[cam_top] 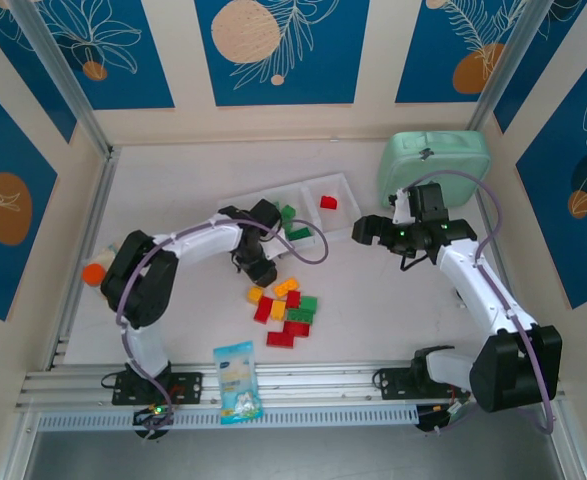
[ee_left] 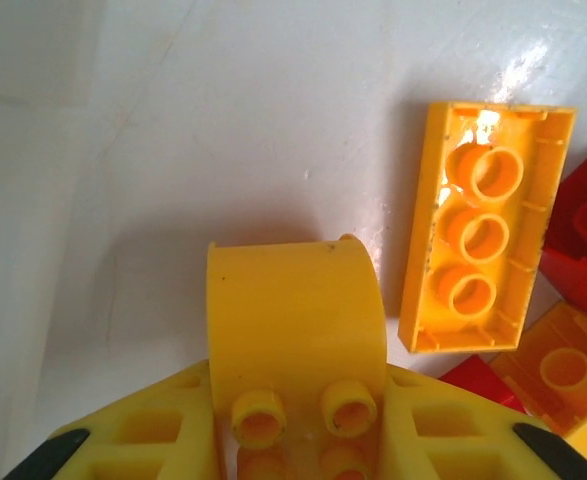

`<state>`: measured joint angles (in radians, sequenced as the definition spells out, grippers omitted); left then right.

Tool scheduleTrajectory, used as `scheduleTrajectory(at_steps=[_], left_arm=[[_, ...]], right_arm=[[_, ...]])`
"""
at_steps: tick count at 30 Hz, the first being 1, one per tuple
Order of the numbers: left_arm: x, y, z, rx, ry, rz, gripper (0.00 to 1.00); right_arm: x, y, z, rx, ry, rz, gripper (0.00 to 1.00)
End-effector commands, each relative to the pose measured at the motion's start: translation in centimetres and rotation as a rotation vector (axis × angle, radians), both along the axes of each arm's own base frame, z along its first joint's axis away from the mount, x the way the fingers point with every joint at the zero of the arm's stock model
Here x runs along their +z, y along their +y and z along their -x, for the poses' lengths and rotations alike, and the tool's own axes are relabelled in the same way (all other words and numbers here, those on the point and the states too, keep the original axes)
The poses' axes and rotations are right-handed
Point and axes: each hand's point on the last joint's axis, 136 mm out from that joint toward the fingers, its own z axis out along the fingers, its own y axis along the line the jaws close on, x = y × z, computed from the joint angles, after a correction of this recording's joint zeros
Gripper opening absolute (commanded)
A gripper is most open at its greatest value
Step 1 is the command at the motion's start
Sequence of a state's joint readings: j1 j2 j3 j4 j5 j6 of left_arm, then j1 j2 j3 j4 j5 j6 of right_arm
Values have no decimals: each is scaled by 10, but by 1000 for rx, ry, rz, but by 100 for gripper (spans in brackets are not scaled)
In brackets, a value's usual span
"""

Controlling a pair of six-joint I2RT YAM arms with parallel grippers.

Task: Sort the legos into containers by color
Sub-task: Pick up the lego from the center of the table, then place the lego in the container.

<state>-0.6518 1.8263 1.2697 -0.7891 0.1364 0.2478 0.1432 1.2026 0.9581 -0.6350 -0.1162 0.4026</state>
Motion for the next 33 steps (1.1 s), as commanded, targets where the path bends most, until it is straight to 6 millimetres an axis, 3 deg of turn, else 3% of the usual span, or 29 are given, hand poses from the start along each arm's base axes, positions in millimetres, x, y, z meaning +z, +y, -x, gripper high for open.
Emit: scheduleTrajectory(at_steps=[1, 5, 8, 12, 16, 24, 33], left_arm=[[38, -3, -8, 71, -96, 97, 20], [74, 10, -26, 206, -246, 123, 21], [98, 27, -41, 340, -332, 139, 30], [115, 53, -60, 519, -382, 115, 35], [114, 67, -77, 671, -346, 115, 35], [101, 48, -116, 803, -248, 214, 27], [82, 41, -164, 979, -169, 276, 28]], right_arm=[[8, -4, 1, -26, -35, -19, 97], [13, -7, 1, -41, -58, -31, 97], [13, -6, 2, -37, -62, -44, 97], [12, -3, 2, -28, -54, -55, 97], [12, -2, 2, -25, -56, -65, 97], [12, 0, 5, -15, -58, -72, 95], [12, 0, 7, -10, -62, -65, 95]])
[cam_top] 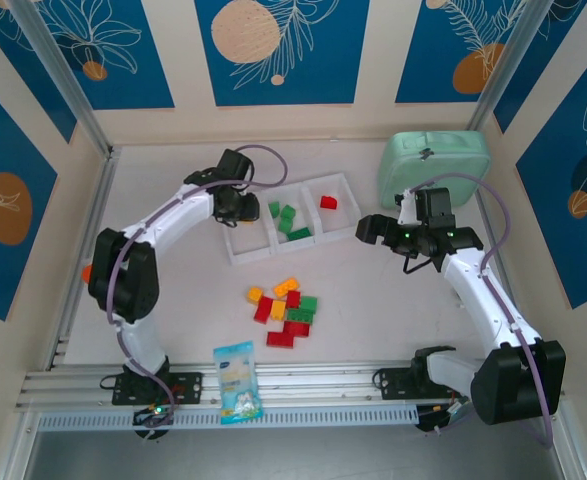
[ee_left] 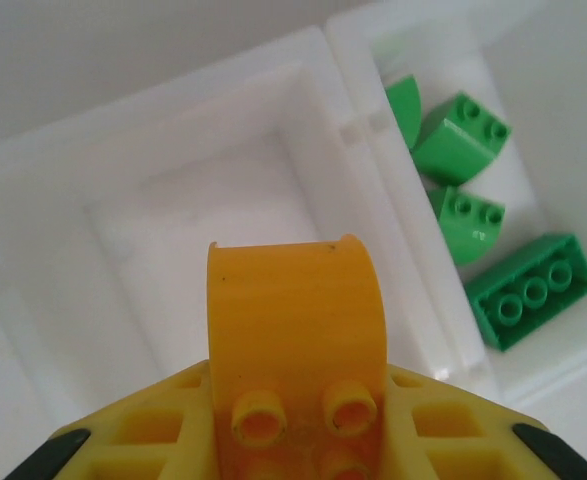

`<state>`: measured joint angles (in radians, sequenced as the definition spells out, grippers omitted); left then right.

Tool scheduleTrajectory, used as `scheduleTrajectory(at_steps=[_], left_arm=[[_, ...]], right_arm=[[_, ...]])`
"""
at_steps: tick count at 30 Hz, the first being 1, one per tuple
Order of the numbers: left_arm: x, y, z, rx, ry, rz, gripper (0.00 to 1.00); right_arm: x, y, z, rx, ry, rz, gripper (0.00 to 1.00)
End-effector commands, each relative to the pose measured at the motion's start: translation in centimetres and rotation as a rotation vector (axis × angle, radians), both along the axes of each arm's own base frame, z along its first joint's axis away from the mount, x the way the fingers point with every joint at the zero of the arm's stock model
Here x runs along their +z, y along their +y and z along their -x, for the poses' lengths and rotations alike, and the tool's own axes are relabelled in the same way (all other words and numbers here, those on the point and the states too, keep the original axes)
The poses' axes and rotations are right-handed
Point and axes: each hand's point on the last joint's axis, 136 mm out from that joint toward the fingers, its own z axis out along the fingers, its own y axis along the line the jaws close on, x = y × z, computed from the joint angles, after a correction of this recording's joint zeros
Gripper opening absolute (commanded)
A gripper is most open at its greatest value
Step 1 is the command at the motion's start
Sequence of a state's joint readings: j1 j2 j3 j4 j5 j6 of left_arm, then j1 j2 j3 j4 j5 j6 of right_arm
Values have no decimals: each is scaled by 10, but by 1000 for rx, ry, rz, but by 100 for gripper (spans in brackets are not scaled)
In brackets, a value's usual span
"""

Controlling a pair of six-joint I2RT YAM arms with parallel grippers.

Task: Sort the legos into containers by color
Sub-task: Place the lego in the container.

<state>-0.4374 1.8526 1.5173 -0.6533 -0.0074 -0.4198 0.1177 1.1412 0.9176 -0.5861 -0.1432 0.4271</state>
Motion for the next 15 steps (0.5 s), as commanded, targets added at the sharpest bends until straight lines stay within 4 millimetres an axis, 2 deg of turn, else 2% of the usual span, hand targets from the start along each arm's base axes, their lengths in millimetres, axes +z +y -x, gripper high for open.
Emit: scheduleTrajectory(at_steps=[1, 4, 6, 13, 15], left_arm=[[0, -1, -19, 90, 19, 81, 28], [-8, 0, -23, 106, 38, 72, 28], [-11, 1, -23, 110, 46, 72, 33], [-10, 0, -19, 109, 47, 91, 43], [-8, 0, -17, 113, 36, 104, 53]], right_arm=[[3, 4, 7, 17, -10, -21, 95], [4, 4, 7, 15, -13, -20, 95], [3, 4, 7, 14, -13, -20, 95], [3, 5, 6, 17, -12, -25, 95], [3, 5, 6, 19, -11, -27, 95]])
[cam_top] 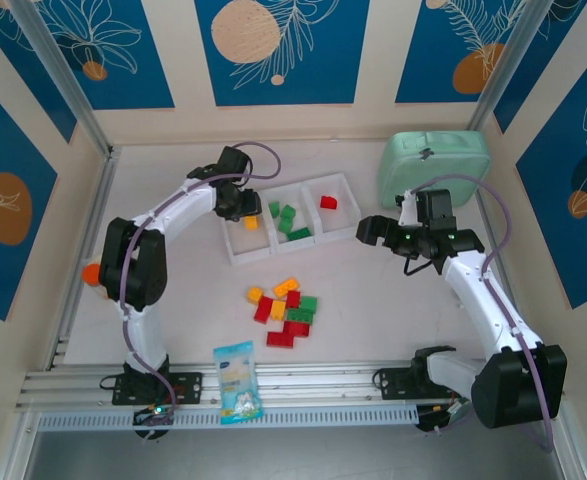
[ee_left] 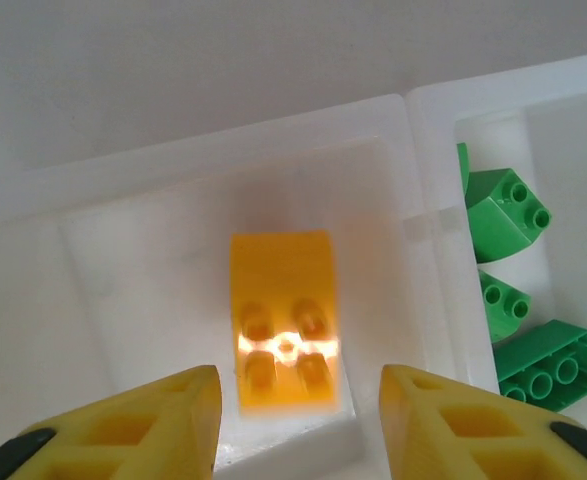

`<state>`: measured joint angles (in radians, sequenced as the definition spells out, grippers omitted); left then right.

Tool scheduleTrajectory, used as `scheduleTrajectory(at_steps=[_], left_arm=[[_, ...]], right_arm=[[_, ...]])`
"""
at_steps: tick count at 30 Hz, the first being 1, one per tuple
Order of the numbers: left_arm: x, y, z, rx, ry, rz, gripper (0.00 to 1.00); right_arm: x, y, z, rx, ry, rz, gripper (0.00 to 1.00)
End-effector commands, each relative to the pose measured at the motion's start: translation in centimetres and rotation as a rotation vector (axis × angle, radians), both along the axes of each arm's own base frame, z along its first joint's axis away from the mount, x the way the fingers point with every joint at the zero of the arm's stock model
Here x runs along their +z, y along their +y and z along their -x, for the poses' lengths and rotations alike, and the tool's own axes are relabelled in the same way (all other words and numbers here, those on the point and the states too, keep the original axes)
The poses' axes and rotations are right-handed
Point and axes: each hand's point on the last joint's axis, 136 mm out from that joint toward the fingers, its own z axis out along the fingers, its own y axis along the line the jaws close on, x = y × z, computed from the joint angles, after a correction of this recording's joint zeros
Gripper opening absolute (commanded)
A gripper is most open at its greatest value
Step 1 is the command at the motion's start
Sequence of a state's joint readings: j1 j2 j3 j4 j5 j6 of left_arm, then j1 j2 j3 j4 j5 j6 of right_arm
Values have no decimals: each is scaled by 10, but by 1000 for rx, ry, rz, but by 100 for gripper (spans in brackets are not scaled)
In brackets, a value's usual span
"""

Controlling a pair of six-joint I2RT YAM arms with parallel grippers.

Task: Sort the legos into containers by color
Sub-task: Place the lego in the container, then pick up the lego from the middle-left of the table.

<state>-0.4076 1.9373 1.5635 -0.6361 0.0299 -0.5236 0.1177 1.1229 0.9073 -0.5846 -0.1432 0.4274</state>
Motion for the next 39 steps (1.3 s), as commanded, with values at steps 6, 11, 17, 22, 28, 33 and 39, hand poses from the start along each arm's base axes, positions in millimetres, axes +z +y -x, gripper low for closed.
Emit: scheduleTrajectory(at_steps=[6, 11, 17, 22, 28, 33, 39], left_arm=[[21, -4, 16, -25, -44, 76, 76], [35, -8, 47, -98, -67, 28, 90], [17, -4, 109, -206, 6, -39, 99], [-16, -4, 167, -303, 122, -62, 99], [-36, -24, 207, -429, 196, -82, 94], [-51, -37, 217, -480, 234, -98, 90], [-73, -31, 216, -450, 290, -148, 81]], right_arm=[[2, 6, 4, 20, -3, -28, 95], [2, 7, 4, 24, -2, -29, 95], [2, 8, 4, 28, -1, -33, 95], [2, 11, 4, 31, 3, -54, 95], [1, 15, 3, 43, 14, -65, 95], [-1, 18, 5, 53, 27, -58, 94], [2, 19, 7, 58, 23, -42, 94]])
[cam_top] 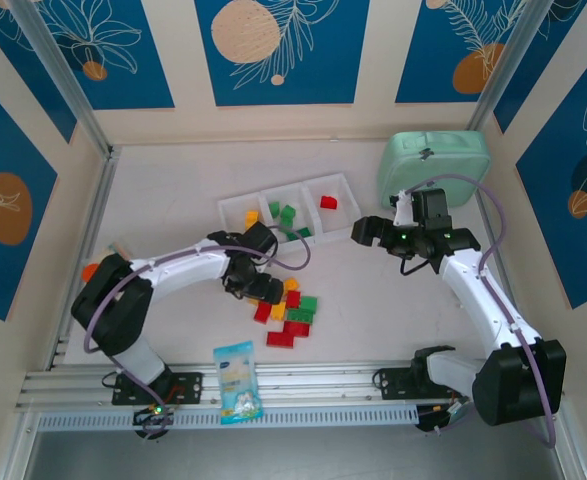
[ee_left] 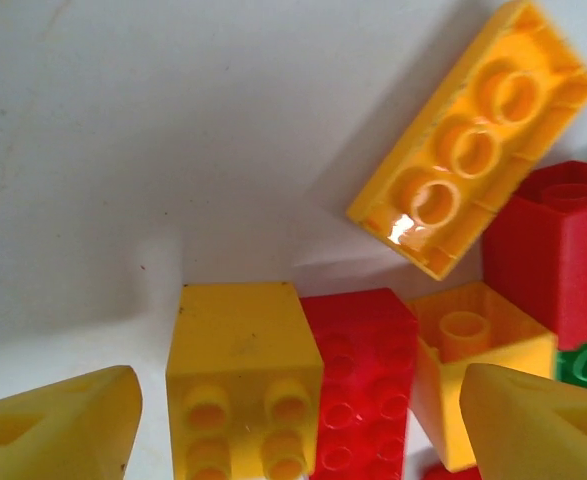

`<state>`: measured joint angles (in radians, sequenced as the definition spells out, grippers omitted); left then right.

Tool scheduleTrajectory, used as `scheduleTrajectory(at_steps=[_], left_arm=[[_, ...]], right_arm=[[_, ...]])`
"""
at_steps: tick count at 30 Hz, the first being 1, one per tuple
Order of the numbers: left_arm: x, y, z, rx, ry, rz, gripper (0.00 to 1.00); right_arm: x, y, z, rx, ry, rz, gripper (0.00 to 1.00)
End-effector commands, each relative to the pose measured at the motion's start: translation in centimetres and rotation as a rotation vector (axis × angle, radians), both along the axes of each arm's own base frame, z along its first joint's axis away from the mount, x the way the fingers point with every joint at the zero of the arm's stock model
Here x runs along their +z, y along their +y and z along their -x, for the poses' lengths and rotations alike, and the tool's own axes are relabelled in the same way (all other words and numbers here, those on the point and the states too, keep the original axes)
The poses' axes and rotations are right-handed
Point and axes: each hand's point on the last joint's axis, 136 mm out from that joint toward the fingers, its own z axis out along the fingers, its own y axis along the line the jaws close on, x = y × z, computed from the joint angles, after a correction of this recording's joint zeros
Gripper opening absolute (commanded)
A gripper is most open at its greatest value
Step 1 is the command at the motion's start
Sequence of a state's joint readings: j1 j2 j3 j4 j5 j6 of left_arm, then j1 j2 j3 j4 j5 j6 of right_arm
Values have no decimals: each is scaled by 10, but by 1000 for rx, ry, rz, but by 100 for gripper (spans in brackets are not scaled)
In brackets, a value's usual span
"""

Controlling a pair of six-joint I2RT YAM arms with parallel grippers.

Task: Sort the legos into containers by color
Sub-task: Pick up the lego from the middle-left of the table.

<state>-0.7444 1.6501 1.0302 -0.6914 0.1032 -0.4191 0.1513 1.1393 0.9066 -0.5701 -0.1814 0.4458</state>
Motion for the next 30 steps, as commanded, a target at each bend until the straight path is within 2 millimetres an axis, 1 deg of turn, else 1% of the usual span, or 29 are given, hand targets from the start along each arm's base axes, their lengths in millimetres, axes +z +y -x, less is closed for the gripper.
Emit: scheduleTrajectory(at_steps=[1, 3, 6, 11, 17, 19, 25, 30], left_arm=[[-10, 3, -1, 8, 23, -36, 78], [-16, 5, -1, 13, 37, -54, 71], [-23, 8, -1, 23, 54, -79, 56], [-25, 11, 1, 31, 59, -86, 54], [-10, 21, -4, 77, 7, -70, 52], [-7, 26, -5, 97, -1, -64, 49], [-10, 34, -3, 112, 4, -63, 43], [-7, 36, -3, 119, -13, -58, 42]], right_arm=[[4, 2, 5, 13, 4, -4, 94], [4, 3, 5, 13, 3, -4, 94], [5, 3, 6, 15, 0, -2, 94], [4, 4, 6, 17, 1, -1, 94], [2, 4, 6, 18, 4, 0, 94], [2, 4, 5, 19, 4, 1, 94], [2, 5, 5, 21, 4, 1, 94], [3, 5, 6, 22, 4, 2, 94]])
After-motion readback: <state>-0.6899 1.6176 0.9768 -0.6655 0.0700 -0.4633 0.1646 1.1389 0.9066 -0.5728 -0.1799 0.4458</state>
